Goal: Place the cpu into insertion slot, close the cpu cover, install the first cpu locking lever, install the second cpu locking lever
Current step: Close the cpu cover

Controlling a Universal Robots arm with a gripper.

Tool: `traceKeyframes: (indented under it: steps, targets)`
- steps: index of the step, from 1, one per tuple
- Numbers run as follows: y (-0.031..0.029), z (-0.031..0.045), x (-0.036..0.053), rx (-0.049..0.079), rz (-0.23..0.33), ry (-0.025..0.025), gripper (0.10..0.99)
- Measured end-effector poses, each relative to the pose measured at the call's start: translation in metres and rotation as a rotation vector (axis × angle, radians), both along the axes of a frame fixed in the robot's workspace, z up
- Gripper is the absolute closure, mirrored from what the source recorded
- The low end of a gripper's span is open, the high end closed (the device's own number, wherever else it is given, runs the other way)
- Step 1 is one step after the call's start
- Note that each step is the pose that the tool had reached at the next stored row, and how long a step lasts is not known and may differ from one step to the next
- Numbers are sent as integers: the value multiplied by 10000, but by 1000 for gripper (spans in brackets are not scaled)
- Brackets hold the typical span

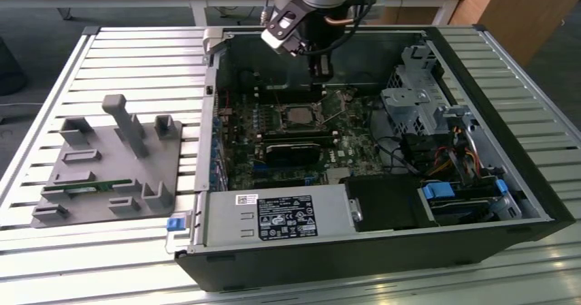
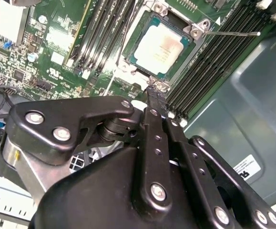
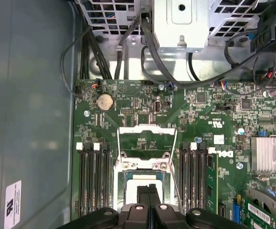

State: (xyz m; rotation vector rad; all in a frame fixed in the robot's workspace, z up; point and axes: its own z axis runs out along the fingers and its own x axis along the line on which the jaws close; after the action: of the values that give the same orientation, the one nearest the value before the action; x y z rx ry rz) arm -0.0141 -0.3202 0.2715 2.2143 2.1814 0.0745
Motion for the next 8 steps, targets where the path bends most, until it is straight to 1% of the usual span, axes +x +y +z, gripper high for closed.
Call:
traceKeyframes:
  steps: [8]
  targets:
    - [0, 0, 38, -1, 0, 3, 980]
